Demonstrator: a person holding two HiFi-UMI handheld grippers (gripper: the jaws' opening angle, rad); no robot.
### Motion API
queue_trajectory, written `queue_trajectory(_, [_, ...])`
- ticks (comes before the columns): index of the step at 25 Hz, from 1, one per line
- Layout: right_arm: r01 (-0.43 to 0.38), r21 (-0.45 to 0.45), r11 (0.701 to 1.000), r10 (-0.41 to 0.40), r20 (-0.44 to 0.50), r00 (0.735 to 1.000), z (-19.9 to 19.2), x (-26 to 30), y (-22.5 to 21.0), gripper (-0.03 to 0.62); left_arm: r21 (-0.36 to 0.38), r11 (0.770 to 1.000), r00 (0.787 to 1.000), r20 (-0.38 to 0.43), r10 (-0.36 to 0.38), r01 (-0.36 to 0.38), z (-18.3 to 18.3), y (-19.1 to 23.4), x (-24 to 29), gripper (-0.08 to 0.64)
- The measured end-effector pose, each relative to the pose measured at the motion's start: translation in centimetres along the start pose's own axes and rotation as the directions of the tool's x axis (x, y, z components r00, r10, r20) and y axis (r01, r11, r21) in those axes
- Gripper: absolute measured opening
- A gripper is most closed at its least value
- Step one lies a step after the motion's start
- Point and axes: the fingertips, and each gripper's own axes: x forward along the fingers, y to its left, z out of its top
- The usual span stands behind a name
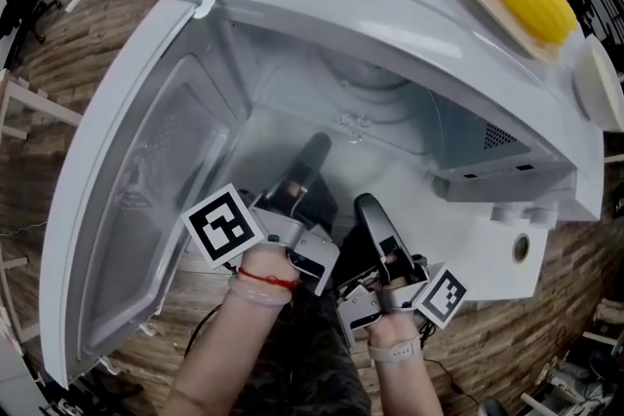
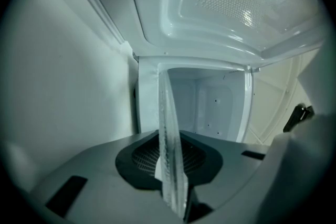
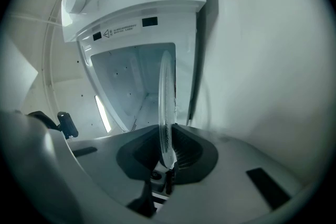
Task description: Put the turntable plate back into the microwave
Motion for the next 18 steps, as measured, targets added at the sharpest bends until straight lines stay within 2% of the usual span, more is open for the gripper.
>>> queue_trajectory(7, [-0.023,-0.012,1.0,0.023,0.007,1.0,0.5,0.5,0.3,0.055,0.017,1.0,1.0,-0.006,-0.011,0.011,-0.1,-0.2,-0.6,0.064])
queue_trajectory(18, [-0.023,-0.046,0.999,0.025,0.038,0.999,2.6,1.6,0.2,0.057,-0.016,1.0,0.999,-0.026,-0.025,0.025,-1.1,0.2,-2.1,0.064])
